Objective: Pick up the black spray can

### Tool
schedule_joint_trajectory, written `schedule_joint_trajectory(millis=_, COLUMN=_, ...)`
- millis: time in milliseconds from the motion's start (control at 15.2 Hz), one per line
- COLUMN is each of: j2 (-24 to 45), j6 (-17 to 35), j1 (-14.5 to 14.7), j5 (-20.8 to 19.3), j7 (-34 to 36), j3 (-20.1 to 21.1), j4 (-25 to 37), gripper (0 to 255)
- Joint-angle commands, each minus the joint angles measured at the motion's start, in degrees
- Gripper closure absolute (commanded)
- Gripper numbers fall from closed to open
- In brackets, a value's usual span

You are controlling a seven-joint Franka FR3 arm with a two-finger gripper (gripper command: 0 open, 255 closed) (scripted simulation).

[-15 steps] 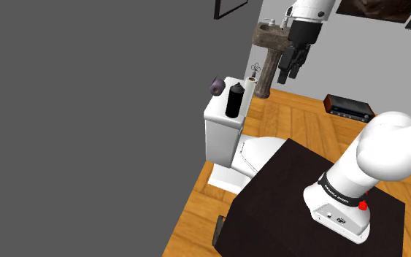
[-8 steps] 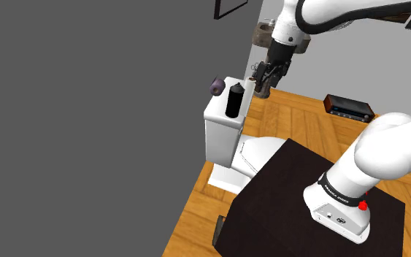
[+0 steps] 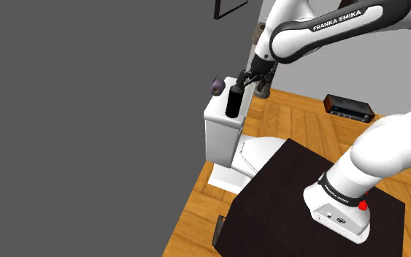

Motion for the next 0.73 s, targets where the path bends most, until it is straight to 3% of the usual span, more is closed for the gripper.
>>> schedule_joint_trajectory(millis=0, j2=3.9, j6=5.7, j1=-2.1, j5=-2.0, j7=3.5, j3=0.8, j4=0.3, gripper=0)
schedule_joint_trajectory(millis=264, j2=11.6, j6=14.9, j1=-6.7, j5=-8.3, j7=12.3, j3=2.9, j4=2.2, gripper=0)
schedule_joint_trajectory(millis=594, j2=21.3, j6=23.4, j1=-12.9, j5=-22.2, j7=28.3, j3=4.7, j4=6.7, gripper=0)
schedule_joint_trajectory(millis=660, j2=21.8, j6=23.7, j1=-13.0, j5=-23.1, j7=29.2, j3=4.5, j4=7.0, gripper=0)
